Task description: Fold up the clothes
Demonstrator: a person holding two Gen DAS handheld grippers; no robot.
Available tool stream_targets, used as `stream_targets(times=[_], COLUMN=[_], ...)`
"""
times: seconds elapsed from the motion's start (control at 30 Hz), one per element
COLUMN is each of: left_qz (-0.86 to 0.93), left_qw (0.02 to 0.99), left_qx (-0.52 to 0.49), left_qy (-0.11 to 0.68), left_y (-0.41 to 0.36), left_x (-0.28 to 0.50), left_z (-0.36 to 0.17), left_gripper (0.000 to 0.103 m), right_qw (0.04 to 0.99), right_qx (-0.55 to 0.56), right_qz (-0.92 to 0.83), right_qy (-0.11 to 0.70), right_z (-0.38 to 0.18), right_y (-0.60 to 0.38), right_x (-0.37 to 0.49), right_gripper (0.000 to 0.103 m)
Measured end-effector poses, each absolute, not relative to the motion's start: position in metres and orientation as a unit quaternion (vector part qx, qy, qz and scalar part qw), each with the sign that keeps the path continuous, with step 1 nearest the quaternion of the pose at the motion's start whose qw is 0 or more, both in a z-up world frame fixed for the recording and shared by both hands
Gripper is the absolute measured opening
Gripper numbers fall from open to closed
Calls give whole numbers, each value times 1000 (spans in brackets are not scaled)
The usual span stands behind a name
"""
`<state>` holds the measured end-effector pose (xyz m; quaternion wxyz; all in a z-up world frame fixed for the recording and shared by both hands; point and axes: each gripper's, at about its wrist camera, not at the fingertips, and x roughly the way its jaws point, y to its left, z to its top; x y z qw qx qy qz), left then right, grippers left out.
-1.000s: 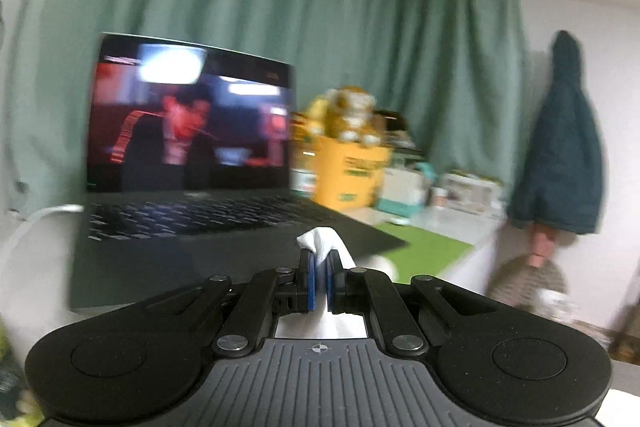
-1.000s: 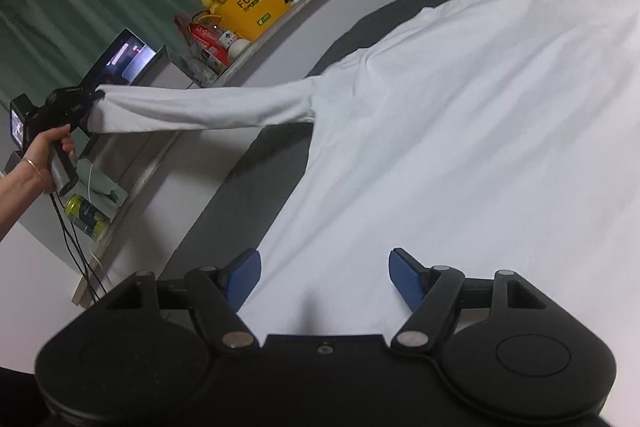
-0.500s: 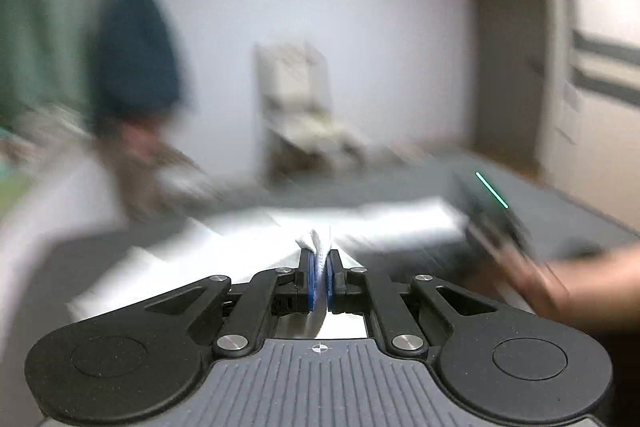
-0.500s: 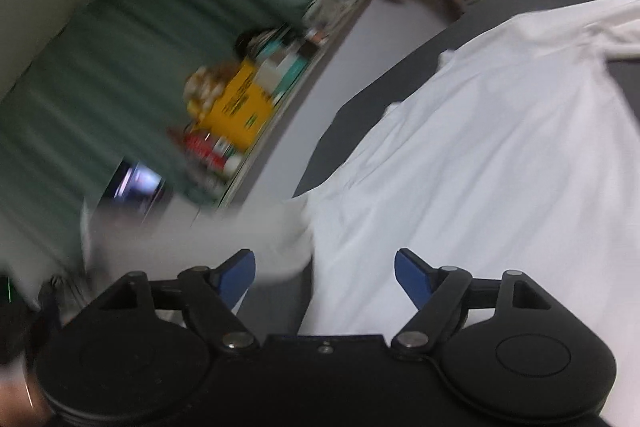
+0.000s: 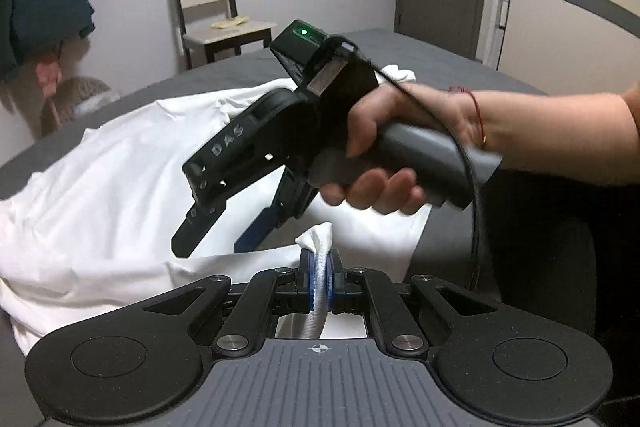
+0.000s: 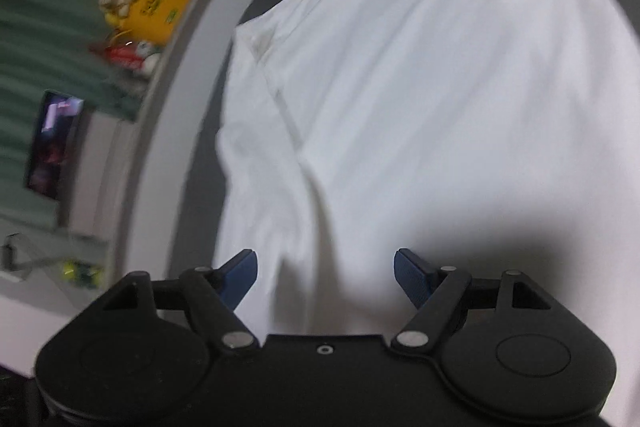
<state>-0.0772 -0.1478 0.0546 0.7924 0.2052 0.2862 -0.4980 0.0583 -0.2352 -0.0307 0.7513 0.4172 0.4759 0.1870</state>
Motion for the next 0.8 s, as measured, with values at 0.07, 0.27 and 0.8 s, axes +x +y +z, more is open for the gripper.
stream_targets(times=[0.07,0.27,0.8], left_qz=[-498,-494,-480], left_qw=[793,795,811], left_qx=[207,203,192], left_qy=[284,287,273], left_y=[-145,-141,-156], left_x=[-79,-77,-62], left_z=[56,59,55], left_gripper=[5,5,6], right_qw=[733,711,719], right_qx=[423,436,487], right_qz=[202,194,152], right_qy=[493,516,471], right_z=[-30,-38,-37], right_y=[-233,-233,-249], right_x=[56,53,46], right_gripper=[75,41,4])
